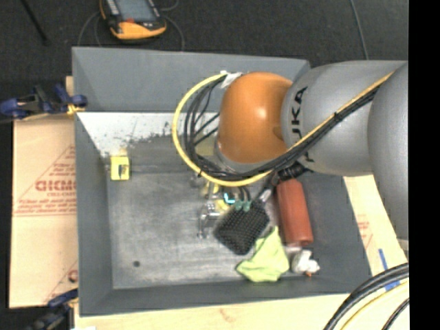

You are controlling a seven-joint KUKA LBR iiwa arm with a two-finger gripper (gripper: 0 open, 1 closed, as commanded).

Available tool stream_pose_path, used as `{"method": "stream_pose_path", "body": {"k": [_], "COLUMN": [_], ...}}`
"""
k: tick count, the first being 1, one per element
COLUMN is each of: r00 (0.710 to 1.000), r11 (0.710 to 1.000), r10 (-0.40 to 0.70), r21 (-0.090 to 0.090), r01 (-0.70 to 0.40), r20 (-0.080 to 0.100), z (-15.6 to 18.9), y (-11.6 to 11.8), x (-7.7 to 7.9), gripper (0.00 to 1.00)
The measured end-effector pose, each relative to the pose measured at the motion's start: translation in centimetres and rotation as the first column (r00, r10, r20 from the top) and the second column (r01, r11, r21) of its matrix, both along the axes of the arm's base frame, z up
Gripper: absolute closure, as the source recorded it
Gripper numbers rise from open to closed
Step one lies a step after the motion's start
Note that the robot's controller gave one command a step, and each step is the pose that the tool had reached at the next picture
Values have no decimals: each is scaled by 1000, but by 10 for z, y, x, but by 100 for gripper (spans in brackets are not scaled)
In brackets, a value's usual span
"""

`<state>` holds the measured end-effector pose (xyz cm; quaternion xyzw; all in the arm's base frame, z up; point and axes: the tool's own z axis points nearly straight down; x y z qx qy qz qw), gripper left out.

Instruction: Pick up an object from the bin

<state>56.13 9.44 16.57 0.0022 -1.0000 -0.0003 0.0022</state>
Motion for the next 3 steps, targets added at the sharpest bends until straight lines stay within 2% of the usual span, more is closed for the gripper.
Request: {"method": "stream_pose_path", "body": {"k": [1,2,3], "r00": [1000,997,926], "r11": [1000,997,926], "r10": [-3,73,378], "r21": [1,-1,-3], "r01": [3,-73,-378], "r20": [8,10,8], "z": [4,-38,-38], "y": [-1,-62,-128], "x": [2,12,37], "gripper": [0,0,0]}}
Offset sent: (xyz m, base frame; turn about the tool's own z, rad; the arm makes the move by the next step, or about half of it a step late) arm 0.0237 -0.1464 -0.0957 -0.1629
